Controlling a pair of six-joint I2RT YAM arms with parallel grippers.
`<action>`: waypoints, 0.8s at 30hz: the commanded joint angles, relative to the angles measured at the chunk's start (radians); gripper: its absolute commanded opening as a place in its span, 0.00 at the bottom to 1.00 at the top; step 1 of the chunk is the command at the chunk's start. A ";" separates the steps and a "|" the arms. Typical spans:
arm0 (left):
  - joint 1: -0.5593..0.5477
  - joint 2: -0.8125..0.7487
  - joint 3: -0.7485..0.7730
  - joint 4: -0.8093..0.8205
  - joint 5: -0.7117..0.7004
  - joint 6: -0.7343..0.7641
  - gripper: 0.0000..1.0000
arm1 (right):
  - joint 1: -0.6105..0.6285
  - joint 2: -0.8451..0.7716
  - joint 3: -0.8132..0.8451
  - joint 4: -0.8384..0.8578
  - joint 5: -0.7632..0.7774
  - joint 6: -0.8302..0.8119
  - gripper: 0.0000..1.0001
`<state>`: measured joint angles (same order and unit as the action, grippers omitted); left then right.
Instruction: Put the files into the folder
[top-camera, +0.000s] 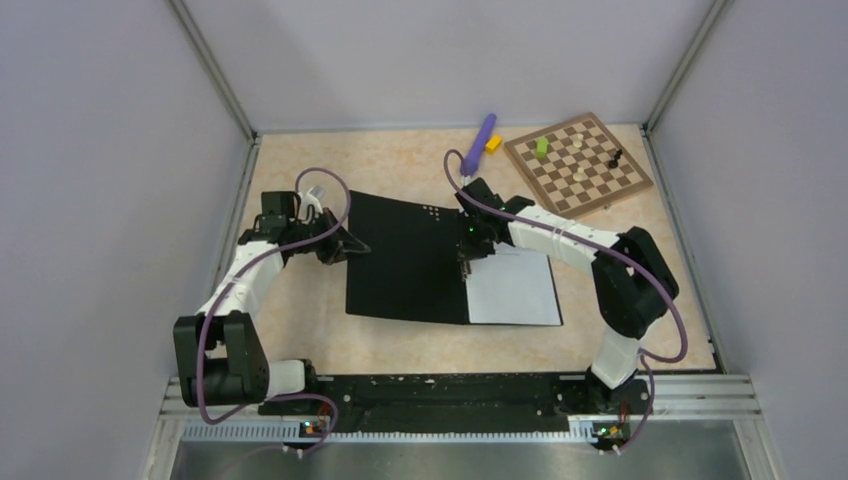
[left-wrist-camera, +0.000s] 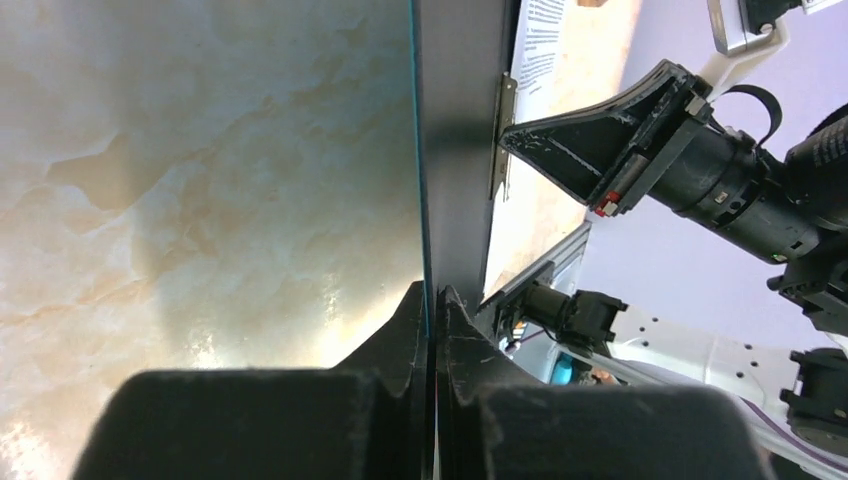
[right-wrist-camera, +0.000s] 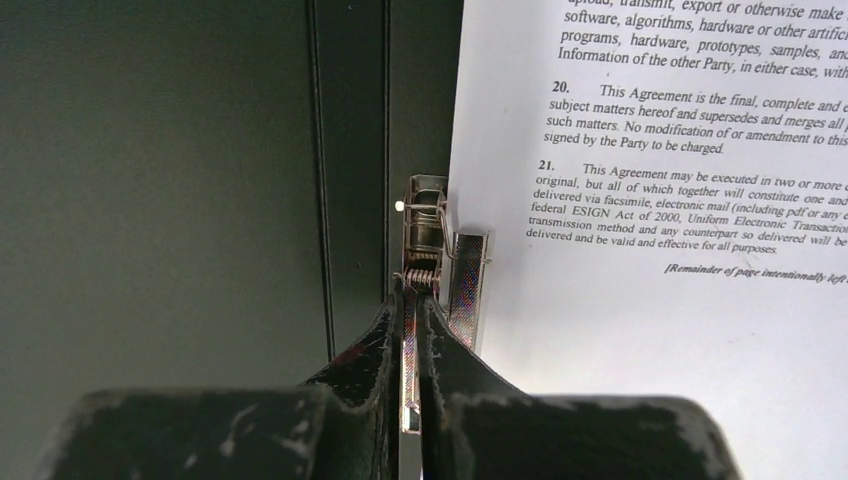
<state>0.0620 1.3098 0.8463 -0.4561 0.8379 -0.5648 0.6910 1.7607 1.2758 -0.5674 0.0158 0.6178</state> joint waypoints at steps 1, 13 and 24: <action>-0.003 -0.003 0.076 -0.140 -0.154 0.092 0.00 | -0.002 -0.002 -0.005 0.088 -0.061 0.020 0.22; -0.031 -0.033 0.269 -0.379 -0.350 0.193 0.00 | -0.041 -0.194 -0.030 0.083 0.009 0.026 0.81; -0.331 0.060 0.547 -0.500 -0.531 0.151 0.00 | -0.297 -0.507 -0.385 0.012 0.140 0.026 0.82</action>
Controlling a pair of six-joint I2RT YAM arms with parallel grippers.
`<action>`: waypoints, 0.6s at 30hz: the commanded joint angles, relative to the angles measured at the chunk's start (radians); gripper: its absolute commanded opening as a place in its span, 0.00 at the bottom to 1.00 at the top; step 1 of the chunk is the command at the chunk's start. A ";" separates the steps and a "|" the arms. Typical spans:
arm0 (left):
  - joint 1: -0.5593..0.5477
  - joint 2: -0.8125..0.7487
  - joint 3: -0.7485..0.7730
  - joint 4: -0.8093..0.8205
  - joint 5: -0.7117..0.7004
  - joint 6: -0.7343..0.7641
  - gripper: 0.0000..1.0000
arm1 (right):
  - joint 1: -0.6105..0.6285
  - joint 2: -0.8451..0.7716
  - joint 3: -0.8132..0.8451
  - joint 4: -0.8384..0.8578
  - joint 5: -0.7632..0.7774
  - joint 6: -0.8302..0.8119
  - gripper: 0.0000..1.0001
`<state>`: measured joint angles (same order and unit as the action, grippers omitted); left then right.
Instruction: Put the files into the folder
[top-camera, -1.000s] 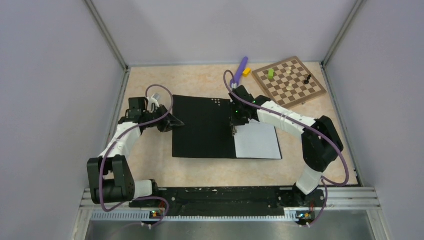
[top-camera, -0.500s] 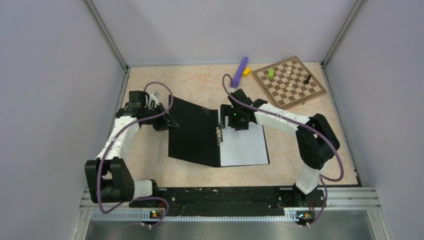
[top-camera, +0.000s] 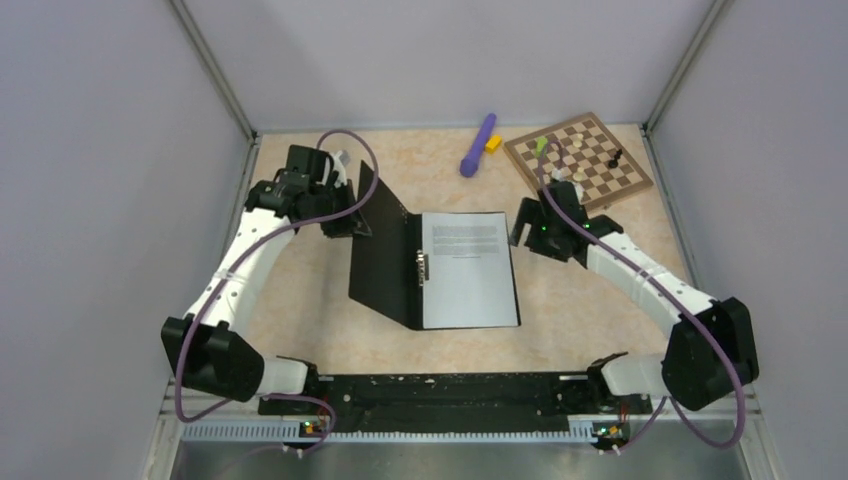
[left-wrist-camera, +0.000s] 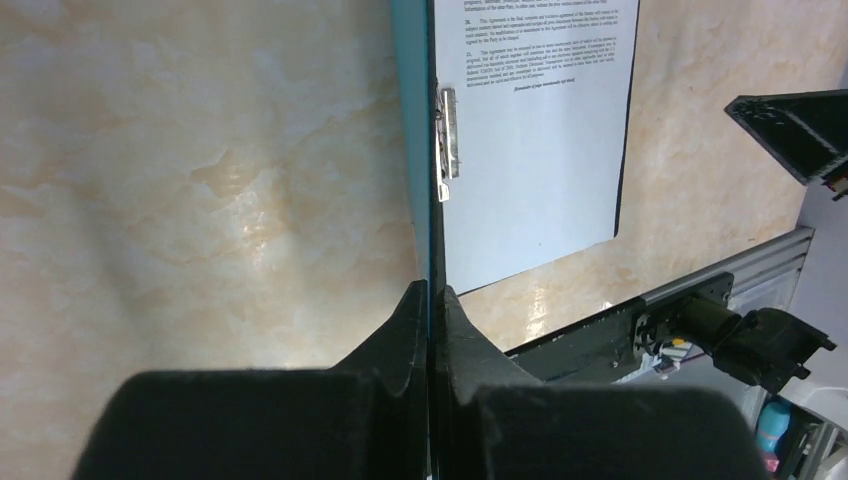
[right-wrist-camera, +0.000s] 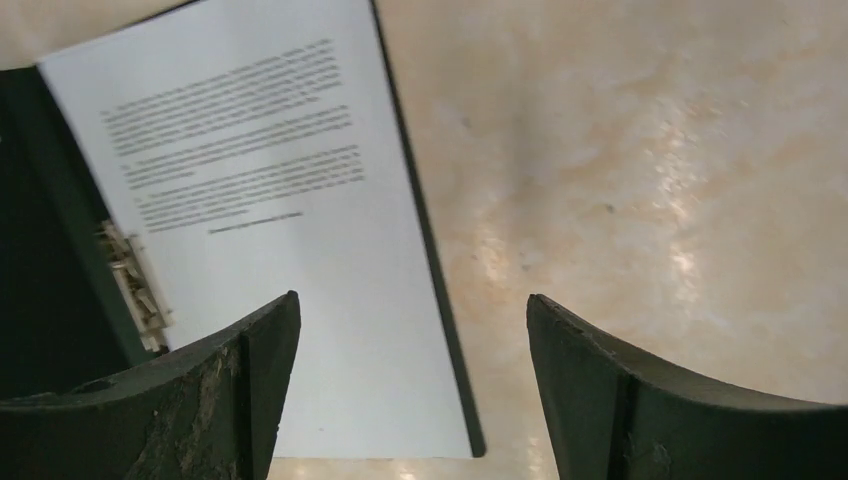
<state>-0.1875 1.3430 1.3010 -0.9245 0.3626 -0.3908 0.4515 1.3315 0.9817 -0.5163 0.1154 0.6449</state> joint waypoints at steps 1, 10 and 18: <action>-0.102 0.039 0.110 -0.031 -0.054 -0.036 0.00 | -0.073 -0.092 -0.111 -0.044 0.040 -0.001 0.82; -0.279 0.152 0.296 -0.020 -0.050 -0.102 0.44 | -0.090 -0.115 -0.174 -0.054 0.041 0.003 0.83; -0.383 0.233 0.298 0.070 0.029 -0.168 0.54 | -0.168 -0.089 -0.233 0.006 -0.024 -0.010 0.84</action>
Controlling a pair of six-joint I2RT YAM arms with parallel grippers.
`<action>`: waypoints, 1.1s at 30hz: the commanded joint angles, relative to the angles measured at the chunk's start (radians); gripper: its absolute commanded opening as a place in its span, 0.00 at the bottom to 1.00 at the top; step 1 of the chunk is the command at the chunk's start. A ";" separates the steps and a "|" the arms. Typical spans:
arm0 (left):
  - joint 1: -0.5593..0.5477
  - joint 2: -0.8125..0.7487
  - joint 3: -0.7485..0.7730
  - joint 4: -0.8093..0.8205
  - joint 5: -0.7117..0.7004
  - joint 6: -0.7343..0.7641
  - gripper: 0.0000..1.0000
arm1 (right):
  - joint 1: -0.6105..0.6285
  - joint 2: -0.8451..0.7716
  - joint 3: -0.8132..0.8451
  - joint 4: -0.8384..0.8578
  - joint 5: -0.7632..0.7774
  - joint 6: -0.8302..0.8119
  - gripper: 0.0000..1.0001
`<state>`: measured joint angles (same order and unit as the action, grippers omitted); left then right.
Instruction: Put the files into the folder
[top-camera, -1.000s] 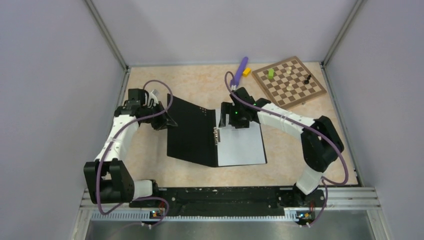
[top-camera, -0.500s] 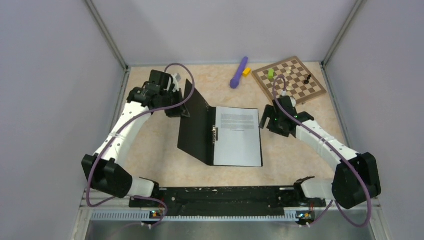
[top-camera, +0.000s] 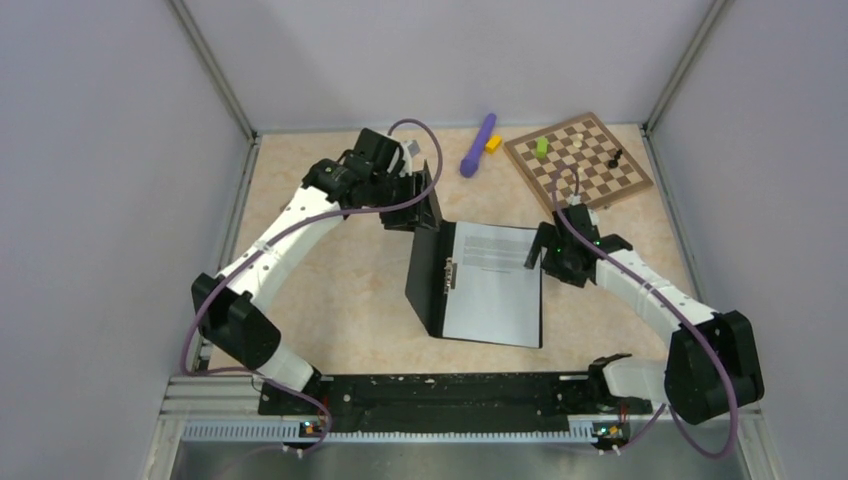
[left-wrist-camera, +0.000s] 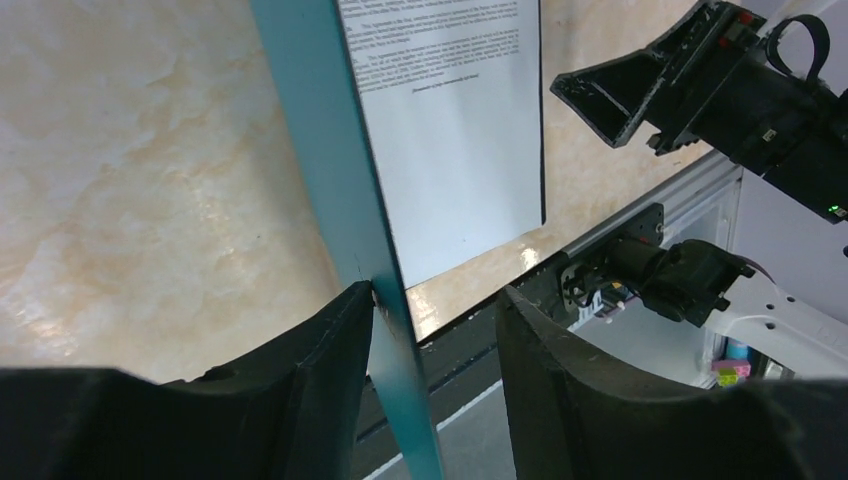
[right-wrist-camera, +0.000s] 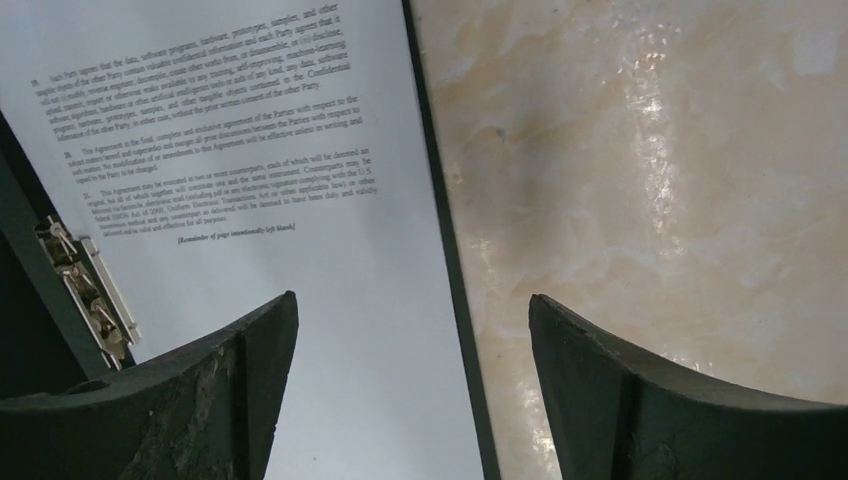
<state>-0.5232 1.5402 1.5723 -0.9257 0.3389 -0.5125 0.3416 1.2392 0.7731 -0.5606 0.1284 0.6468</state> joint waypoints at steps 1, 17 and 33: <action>-0.058 0.044 0.025 0.090 0.065 -0.056 0.54 | -0.078 -0.001 -0.035 0.056 -0.052 -0.015 0.84; -0.317 0.324 0.188 0.243 0.205 -0.124 0.54 | -0.160 -0.013 -0.084 0.071 -0.125 -0.013 0.85; -0.348 0.318 0.183 0.253 0.189 -0.115 0.53 | -0.240 -0.109 -0.082 -0.052 -0.039 -0.012 0.86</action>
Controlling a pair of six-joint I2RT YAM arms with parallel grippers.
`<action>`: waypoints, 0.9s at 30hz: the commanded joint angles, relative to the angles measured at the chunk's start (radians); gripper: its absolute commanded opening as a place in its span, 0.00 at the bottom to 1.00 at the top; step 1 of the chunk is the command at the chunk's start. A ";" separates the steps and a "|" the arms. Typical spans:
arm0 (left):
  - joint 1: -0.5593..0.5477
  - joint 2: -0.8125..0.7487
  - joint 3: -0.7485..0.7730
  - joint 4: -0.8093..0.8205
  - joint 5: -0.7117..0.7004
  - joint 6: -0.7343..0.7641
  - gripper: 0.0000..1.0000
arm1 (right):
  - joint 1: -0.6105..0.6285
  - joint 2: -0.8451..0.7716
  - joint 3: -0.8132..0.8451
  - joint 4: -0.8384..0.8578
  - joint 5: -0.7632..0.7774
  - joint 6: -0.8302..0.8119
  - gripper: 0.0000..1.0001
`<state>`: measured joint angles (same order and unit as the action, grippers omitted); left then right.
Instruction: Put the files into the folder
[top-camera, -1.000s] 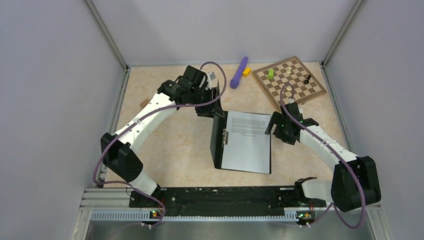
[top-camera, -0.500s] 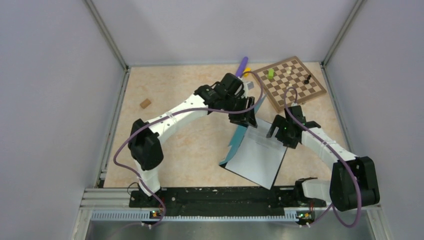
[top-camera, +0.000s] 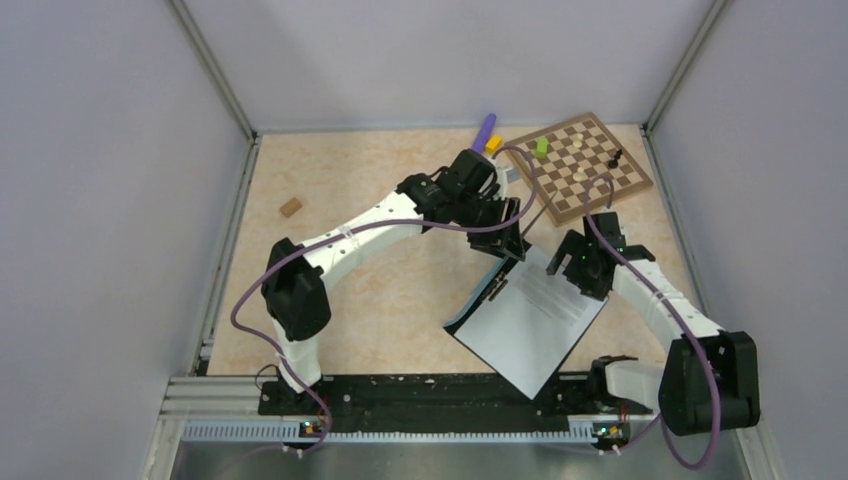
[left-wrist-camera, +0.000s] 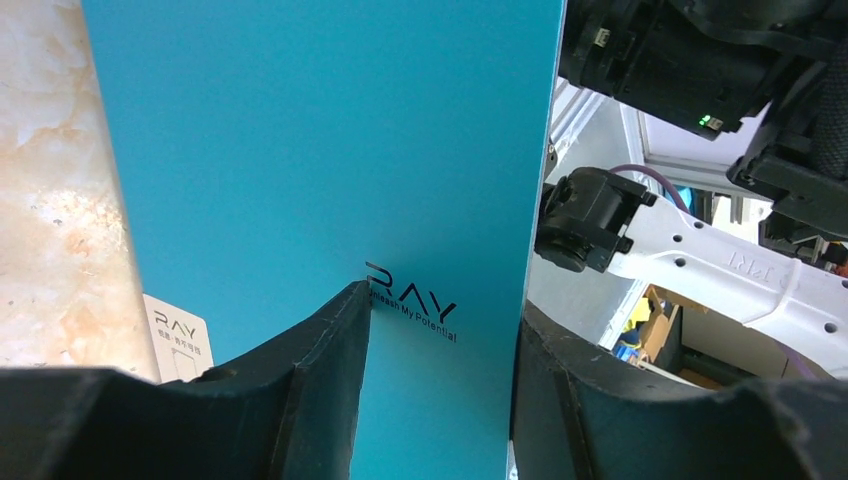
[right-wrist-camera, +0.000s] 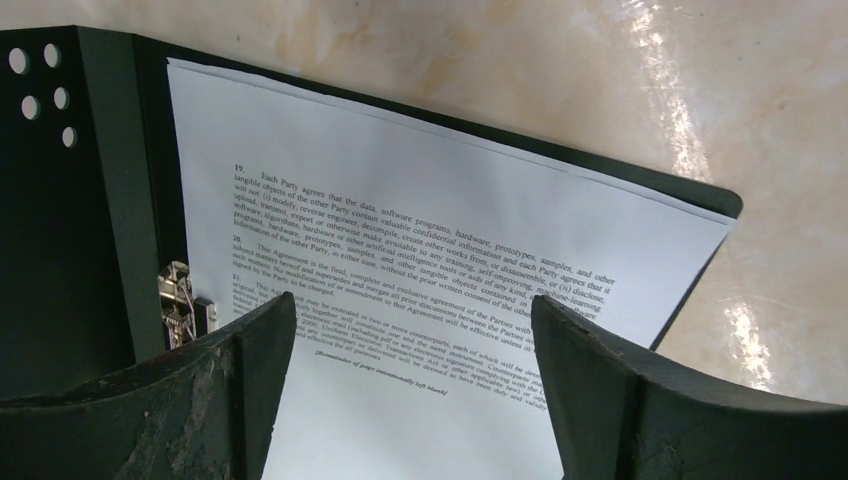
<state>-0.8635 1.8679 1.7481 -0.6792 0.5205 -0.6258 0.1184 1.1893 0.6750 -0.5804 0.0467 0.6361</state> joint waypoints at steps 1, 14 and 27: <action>-0.008 -0.010 0.012 -0.005 -0.003 0.007 0.52 | -0.017 -0.062 0.018 -0.036 0.047 0.001 0.85; -0.008 -0.141 0.079 -0.191 -0.458 0.176 0.13 | -0.017 -0.094 0.025 -0.058 0.080 0.003 0.85; 0.031 -0.178 0.085 -0.341 -0.865 0.236 0.00 | -0.018 -0.098 0.026 -0.033 0.055 0.005 0.85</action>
<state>-0.8619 1.7645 1.8187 -0.9932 -0.1783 -0.4274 0.1131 1.1191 0.6750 -0.6361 0.1051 0.6380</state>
